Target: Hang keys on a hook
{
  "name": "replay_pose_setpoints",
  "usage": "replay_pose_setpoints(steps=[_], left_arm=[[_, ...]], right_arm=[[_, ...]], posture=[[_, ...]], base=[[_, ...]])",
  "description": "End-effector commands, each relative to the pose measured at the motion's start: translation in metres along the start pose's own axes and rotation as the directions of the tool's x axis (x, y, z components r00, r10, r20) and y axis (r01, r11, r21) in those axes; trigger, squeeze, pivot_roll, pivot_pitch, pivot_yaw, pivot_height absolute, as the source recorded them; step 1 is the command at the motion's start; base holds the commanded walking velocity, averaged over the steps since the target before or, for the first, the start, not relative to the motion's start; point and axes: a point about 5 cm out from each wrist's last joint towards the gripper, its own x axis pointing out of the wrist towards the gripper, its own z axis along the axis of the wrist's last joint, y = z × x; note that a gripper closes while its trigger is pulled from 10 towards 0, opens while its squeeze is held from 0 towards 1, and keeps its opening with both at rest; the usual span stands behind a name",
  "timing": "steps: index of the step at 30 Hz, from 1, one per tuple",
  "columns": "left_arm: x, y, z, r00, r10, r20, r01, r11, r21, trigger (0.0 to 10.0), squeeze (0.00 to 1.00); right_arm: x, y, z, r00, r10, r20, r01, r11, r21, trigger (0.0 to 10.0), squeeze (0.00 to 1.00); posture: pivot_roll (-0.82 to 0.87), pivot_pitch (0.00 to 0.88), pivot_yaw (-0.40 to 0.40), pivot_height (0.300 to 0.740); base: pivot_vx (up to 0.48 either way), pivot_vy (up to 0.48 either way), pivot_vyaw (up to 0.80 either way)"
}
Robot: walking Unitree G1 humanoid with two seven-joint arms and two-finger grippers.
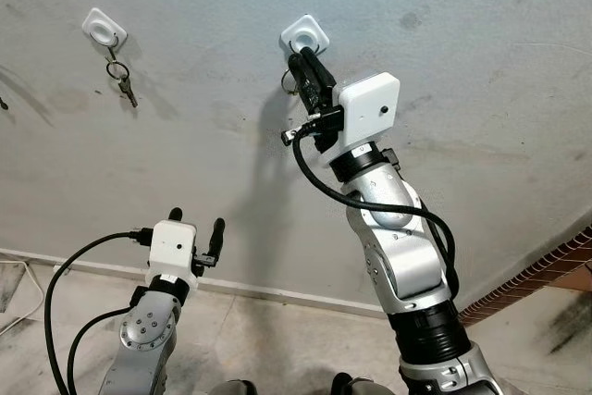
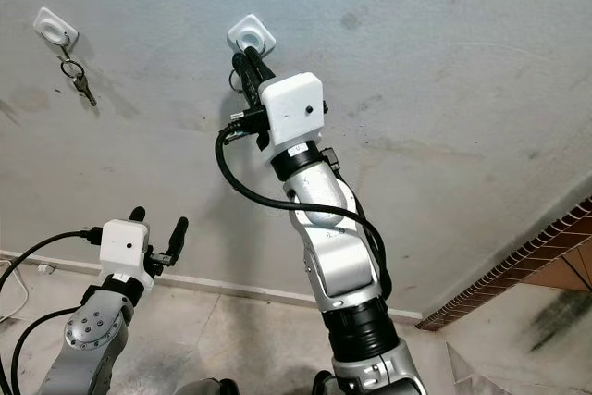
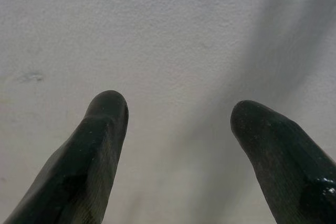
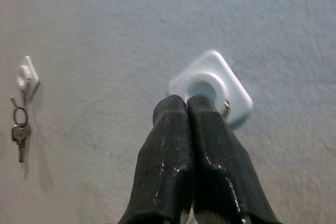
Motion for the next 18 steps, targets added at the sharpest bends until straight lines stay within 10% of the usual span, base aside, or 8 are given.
replay_pose_setpoints(steps=[1,18], left_arm=[[-0.004,0.002,-0.003,1.0,0.003,-0.014,-0.003,1.0,0.017,10.0,0.0],[-0.008,0.002,-0.005,1.0,0.011,-0.023,-0.01,1.0,0.021,10.0,0.0]], right_arm=[[0.004,0.001,0.001,1.0,-0.009,0.002,0.009,1.0,0.026,10.0,0.0],[0.004,-0.007,-0.009,0.995,-0.08,-0.052,0.084,0.993,0.084,10.0,0.0]], posture=[[0.08,0.164,0.038,0.74],[0.09,0.166,0.029,0.74]], base=[[0.0,0.0,0.0],[0.0,0.0,0.0]])
